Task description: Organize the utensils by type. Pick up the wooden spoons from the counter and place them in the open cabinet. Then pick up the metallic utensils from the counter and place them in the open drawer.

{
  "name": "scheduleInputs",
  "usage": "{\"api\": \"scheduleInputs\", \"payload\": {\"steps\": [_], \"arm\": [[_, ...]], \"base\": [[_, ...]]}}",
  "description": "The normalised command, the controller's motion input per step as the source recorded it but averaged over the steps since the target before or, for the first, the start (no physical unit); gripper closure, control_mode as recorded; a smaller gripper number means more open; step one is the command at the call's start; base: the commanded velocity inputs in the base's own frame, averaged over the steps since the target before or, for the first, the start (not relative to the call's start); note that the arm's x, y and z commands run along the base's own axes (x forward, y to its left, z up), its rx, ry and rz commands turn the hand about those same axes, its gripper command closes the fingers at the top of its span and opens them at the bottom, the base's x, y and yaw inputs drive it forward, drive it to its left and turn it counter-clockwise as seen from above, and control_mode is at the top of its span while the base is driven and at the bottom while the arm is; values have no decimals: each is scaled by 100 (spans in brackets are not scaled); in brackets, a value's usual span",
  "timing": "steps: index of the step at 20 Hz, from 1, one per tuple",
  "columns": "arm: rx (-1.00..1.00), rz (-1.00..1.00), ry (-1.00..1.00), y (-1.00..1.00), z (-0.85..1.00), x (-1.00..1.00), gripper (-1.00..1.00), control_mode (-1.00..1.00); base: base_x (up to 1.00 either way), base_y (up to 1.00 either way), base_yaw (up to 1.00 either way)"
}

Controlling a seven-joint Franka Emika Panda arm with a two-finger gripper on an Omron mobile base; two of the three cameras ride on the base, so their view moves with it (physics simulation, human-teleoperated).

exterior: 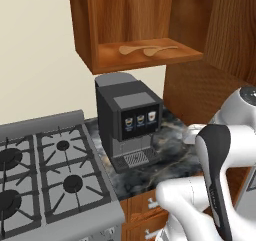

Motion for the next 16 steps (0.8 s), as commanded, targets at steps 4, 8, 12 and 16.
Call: {"api": "scheduleInputs", "payload": {"steps": [4, 8, 12, 16], "arm": [[0, 0, 0, 0, 0, 0, -100, -100], [0, 0, 0, 0, -4, -17, -100, -100], [0, 0, 0, 0, 0, 0, -100, 100], [0, 0, 0, 0, 0, 0, -100, 100]], "base": [[0, 0, 0], [0, 0, 0], [-67, -2, -1], [-74, -12, -5]]}}
